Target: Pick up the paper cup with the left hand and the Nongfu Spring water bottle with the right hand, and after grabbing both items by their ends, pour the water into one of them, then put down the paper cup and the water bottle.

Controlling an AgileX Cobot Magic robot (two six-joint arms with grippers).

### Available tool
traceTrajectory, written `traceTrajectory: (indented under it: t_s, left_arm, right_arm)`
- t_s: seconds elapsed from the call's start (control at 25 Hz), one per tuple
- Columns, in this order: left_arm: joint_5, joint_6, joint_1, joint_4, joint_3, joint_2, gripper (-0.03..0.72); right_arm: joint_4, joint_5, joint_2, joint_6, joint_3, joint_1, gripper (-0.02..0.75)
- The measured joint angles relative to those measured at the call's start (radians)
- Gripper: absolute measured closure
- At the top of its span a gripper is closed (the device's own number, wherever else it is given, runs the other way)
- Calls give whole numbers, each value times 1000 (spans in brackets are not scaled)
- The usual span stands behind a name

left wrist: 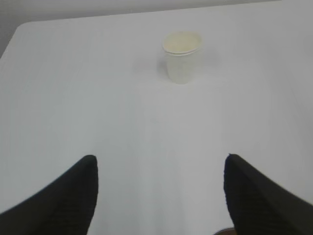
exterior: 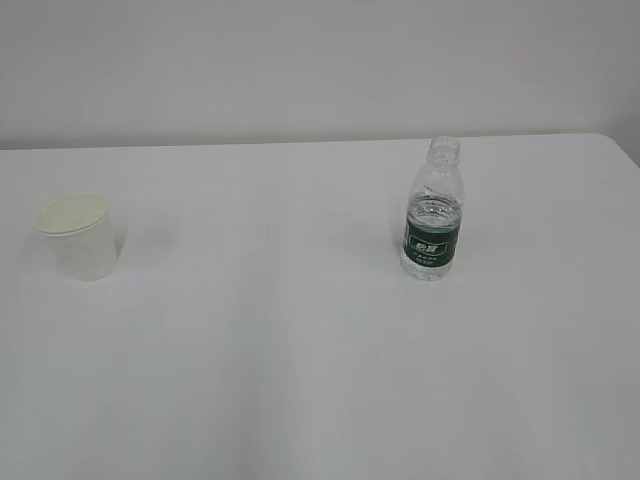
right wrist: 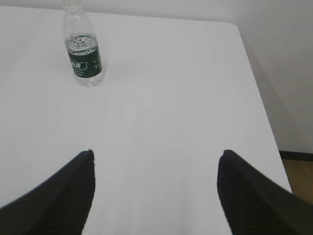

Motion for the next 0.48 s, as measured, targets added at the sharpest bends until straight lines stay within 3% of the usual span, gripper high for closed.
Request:
traceTrajectory:
  t_s: [0.48]
  left_arm:
    - [-131,0,0,-14,-8,181,112]
  right_arm:
    - [15,-103,83,-6,0,0,148]
